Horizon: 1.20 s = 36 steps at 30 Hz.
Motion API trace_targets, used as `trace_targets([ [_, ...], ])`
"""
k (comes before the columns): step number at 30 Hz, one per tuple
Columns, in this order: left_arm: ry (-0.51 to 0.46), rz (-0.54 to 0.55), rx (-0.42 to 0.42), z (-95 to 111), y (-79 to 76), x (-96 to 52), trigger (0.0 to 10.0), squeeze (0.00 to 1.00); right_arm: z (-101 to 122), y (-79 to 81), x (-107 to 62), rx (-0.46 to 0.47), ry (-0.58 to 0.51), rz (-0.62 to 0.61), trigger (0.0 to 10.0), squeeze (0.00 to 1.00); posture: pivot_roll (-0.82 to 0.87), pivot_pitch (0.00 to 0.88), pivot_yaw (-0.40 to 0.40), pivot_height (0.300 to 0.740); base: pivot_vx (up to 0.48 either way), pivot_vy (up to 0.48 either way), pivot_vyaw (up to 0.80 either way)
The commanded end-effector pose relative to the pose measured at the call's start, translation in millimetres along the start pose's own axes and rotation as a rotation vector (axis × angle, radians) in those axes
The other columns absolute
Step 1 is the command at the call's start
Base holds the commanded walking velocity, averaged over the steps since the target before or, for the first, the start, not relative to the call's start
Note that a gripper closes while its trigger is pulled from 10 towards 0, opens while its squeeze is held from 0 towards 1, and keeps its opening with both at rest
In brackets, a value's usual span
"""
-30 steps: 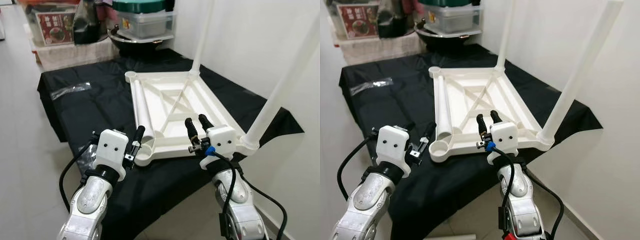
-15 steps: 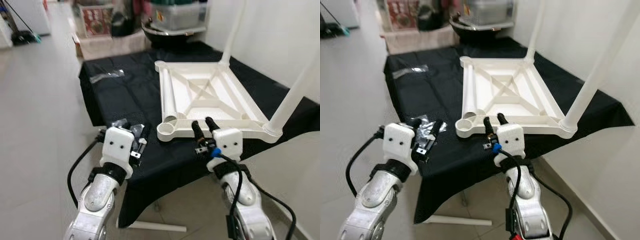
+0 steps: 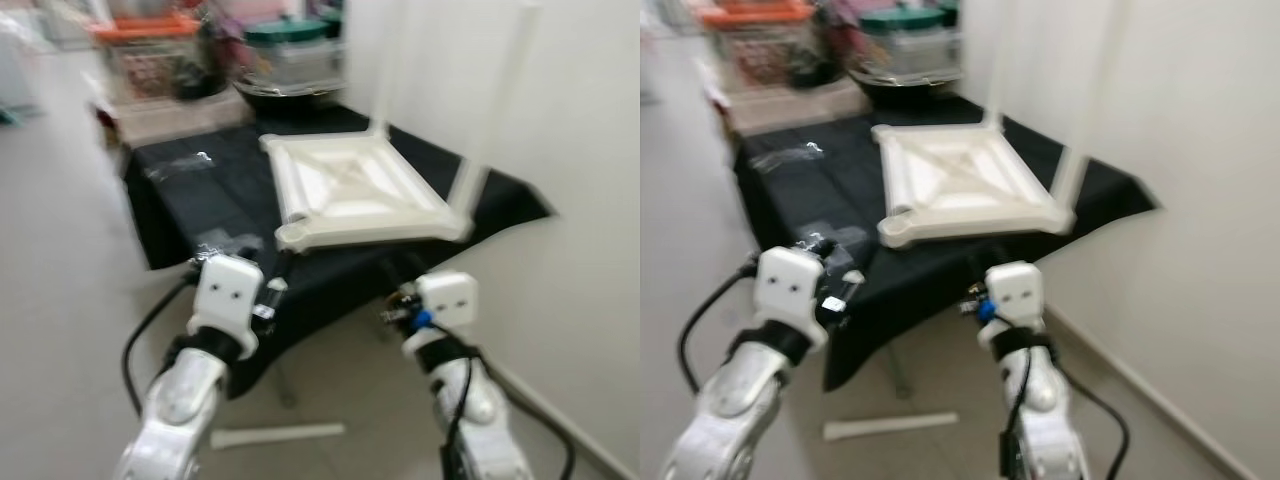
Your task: Building children table
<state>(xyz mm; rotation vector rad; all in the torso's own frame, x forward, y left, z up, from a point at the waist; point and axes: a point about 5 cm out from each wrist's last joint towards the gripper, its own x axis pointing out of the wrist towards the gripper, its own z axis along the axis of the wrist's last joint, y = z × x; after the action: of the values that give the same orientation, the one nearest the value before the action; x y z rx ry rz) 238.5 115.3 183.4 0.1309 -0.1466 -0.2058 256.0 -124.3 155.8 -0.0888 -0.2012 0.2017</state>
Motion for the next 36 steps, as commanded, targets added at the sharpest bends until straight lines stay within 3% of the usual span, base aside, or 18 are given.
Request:
trace_targets([
  [1,0.014,-0.016,-0.012,-1.9,-2.6,0.7,10.0,0.0,0.2,-1.8,-0.7,0.004,0.01,0.0,10.0,0.0,0.06,0.029,-0.021,0.74,0.0,0.0,-0.8],
  [5,0.018,-0.017,-0.014,-2.5,-2.7,0.3,10.0,0.0,-0.1,-0.3,-1.0,0.009,0.013,0.007,10.0,0.0,0.06,0.03,-0.021,0.74,0.0,0.0,-0.8],
  [11,0.035,-0.016,-0.025,-6.3,-1.7,0.2,10.0,0.0,-3.5,9.0,-2.5,0.033,0.041,0.055,10.0,0.0,0.05,0.037,-0.017,0.74,0.0,0.0,0.0],
  [21,0.051,-0.058,-0.031,-11.1,-5.4,-1.8,10.0,0.0,-8.3,17.4,-1.3,0.058,0.083,0.101,10.0,0.0,0.05,0.042,-0.015,0.74,0.0,0.0,-0.8],
  [27,0.083,-0.081,-0.067,-17.5,-10.2,-6.5,10.0,0.0,-15.1,21.2,-2.4,0.071,0.129,0.127,10.0,0.0,0.05,0.041,-0.015,0.74,0.0,0.0,-0.8],
  [29,0.102,-0.083,-0.098,-21.3,-12.0,-9.5,10.0,0.0,-19.3,22.1,-2.6,0.073,0.159,0.137,10.0,0.0,0.06,0.041,-0.014,0.74,0.0,0.0,-0.8],
  [31,0.167,-0.078,-0.184,-33.5,-17.4,-20.0,10.0,0.0,-30.0,23.6,-3.6,0.115,0.252,0.132,10.0,0.0,0.06,0.039,-0.013,0.74,0.0,0.0,-0.8],
  [36,0.188,-0.091,-0.186,-38.0,-21.4,-24.0,10.0,0.0,-32.3,23.8,-4.2,0.122,0.266,0.126,10.0,0.0,0.06,0.039,-0.015,0.74,0.0,0.262,-0.8],
])
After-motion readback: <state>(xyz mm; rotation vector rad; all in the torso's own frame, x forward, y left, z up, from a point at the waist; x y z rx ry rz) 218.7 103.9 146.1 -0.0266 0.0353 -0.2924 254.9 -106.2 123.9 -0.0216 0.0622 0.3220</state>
